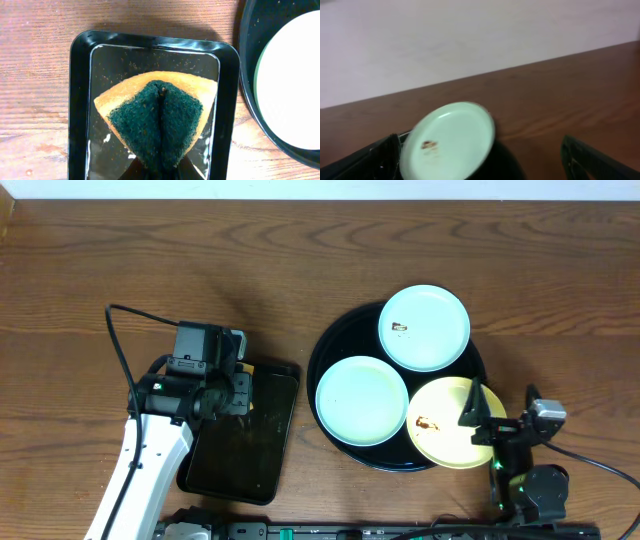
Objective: Clean dirty plates on tray and stack at the side
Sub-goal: 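Reach the right gripper to the pale green plate's rim and grasp it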
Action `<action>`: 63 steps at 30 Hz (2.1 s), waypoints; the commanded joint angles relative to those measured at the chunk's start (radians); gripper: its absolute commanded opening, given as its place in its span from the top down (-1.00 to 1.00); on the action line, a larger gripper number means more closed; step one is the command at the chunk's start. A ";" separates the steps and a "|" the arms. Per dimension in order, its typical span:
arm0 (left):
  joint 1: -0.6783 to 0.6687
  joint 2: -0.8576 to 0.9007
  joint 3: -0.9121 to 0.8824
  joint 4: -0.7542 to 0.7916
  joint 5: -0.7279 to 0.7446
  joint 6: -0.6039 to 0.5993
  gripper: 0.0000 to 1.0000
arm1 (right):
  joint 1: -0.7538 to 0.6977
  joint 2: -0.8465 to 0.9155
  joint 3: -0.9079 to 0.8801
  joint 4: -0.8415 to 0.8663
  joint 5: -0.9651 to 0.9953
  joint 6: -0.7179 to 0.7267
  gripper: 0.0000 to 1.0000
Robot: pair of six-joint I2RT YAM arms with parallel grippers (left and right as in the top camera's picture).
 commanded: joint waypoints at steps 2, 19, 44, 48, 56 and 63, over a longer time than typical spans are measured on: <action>0.004 0.010 0.003 0.002 -0.013 -0.020 0.85 | -0.007 0.014 0.108 -0.135 -0.172 0.107 -0.99; 0.004 0.023 0.003 0.009 -0.013 -0.021 0.77 | -0.003 0.824 0.660 -0.759 -0.436 0.117 -0.99; 0.004 0.023 0.003 0.024 -0.012 -0.028 0.69 | 0.132 1.305 0.881 -0.707 -0.687 -0.366 -0.99; 0.004 0.023 0.003 0.025 -0.012 -0.028 0.69 | 0.133 1.349 0.882 -0.679 -0.698 -0.314 -0.99; 0.004 0.023 0.003 0.023 -0.012 -0.028 0.69 | 0.144 1.509 0.882 -0.581 -0.623 -0.202 -0.87; 0.004 0.023 0.003 0.023 -0.012 -0.028 0.70 | 0.151 1.622 0.882 -0.504 -0.623 -0.164 -0.46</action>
